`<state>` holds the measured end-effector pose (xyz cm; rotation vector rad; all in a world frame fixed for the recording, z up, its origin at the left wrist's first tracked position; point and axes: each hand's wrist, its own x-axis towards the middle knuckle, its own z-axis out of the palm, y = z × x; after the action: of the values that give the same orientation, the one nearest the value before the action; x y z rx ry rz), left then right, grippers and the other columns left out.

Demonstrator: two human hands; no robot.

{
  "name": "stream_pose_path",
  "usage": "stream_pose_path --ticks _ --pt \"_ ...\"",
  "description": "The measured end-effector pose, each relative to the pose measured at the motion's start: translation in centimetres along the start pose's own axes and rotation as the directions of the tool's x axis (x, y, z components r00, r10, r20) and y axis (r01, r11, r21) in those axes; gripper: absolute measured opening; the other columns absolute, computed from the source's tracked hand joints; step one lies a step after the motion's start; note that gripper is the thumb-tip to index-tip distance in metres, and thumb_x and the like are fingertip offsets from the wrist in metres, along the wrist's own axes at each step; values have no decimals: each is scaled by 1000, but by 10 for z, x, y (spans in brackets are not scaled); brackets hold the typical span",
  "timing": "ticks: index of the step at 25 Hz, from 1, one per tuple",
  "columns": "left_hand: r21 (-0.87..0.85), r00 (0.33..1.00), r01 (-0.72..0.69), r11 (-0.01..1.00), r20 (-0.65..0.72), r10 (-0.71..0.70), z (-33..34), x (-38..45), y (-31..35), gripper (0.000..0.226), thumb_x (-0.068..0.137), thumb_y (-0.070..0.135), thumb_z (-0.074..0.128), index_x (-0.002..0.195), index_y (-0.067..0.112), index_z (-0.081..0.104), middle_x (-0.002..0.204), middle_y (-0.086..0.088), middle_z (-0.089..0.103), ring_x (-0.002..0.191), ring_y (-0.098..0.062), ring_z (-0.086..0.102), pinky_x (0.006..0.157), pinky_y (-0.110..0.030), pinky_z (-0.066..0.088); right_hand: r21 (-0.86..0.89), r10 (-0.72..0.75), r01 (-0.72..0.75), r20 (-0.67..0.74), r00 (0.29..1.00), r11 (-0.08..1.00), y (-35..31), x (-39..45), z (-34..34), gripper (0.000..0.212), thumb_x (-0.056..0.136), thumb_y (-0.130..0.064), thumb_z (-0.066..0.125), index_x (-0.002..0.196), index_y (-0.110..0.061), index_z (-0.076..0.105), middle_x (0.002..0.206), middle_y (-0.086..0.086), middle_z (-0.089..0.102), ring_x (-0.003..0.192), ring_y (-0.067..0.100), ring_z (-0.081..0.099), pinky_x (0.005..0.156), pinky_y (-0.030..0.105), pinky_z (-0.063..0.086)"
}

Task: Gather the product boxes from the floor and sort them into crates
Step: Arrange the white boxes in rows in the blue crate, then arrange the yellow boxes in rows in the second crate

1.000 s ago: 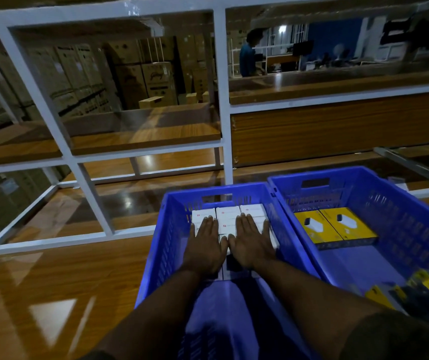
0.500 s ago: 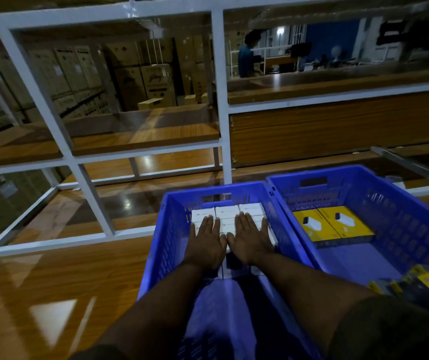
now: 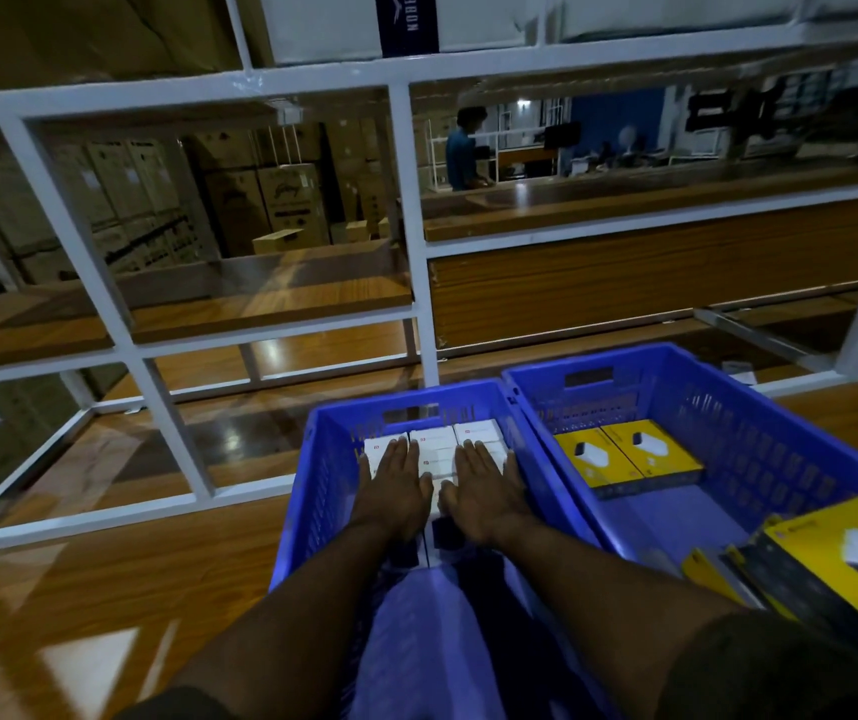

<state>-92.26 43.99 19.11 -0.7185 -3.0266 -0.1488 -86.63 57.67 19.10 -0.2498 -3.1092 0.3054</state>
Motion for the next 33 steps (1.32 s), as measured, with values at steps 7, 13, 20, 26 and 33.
stream_pose_path --ticks 7,13,20,26,33 --pt "-80 997 -40 996 -65 34 -20 -22 27 58 106 39 18 158 15 11 167 -2 6 153 -14 0 122 -46 -6 58 -6 12 -96 995 998 3 -22 -25 64 103 -44 20 156 -10 9 164 4 5 151 17 1 121 48 -4" --pt "-210 940 -157 965 -331 81 -33 -33 67 56 100 42 31 144 9 42 147 -16 46 137 -31 40 115 -47 29 153 -26 83 -343 939 985 25 -61 -58 61 100 -31 42 150 -2 26 158 15 25 148 26 20 120 35 17" --pt "-365 891 -345 865 -417 179 -45 -44 152 46 96 33 56 132 5 53 124 -17 58 121 -35 50 104 -42 39 220 120 -19 -454 883 975 94 -116 -97 62 94 -30 52 147 -4 33 152 16 35 142 30 30 114 38 26" --pt "-387 873 -457 801 -369 320 -54 -58 241 43 93 26 60 131 6 54 128 -14 58 122 -31 50 99 -39 42 231 234 -146 -418 878 962 178 -145 -114 52 92 -29 56 137 -4 45 135 16 50 128 31 45 103 38 36" --pt "-493 839 -216 843 348 418 -33 -52 330 56 84 66 61 125 28 57 114 -9 68 102 -26 64 90 -40 52 113 194 -191 -14 981 975 284 -162 -135 35 94 -37 54 114 -11 63 111 12 67 100 27 63 77 33 46"
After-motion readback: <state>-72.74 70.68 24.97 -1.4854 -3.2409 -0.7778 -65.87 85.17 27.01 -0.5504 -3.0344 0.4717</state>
